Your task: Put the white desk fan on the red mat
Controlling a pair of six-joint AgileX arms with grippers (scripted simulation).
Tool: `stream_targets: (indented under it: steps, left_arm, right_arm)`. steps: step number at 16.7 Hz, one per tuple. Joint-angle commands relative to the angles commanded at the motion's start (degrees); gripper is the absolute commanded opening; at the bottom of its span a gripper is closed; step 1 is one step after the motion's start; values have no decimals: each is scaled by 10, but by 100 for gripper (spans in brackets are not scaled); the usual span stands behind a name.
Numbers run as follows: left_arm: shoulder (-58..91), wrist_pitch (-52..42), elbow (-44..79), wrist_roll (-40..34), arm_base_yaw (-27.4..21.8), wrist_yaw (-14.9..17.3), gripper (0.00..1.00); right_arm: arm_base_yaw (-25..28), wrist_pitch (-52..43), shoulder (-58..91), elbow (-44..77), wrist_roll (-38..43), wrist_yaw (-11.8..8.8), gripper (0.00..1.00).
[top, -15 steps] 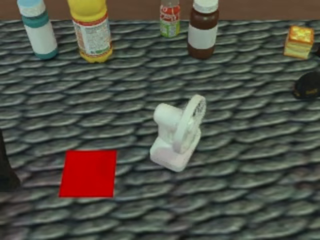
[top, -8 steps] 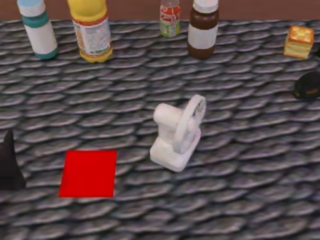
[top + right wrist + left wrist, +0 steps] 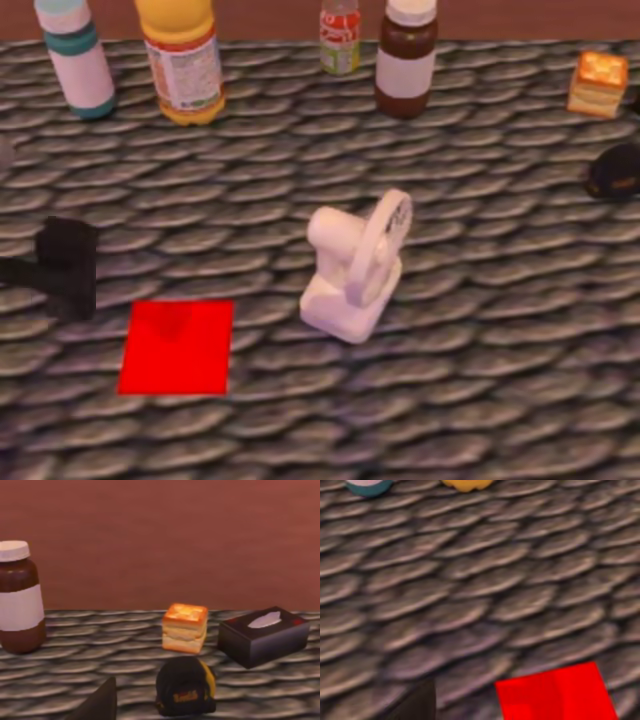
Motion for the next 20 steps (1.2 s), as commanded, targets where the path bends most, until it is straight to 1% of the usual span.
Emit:
stream_targets:
  steps: [8, 13, 17, 20]
  left_arm:
    - [434, -288, 468, -57, -151, -4, 100]
    - [678, -440, 739, -95, -230, -11, 100]
    - [822, -522, 896, -121, -271, -18, 100]
    - [884, -555, 962, -133, -288, -22, 100]
  right_arm:
    - [0, 0, 0, 0, 0, 0, 100]
    - [0, 0, 0, 0, 0, 0, 100]
    - [0, 0, 0, 0, 0, 0, 100]
    - [0, 0, 0, 0, 0, 0, 100]
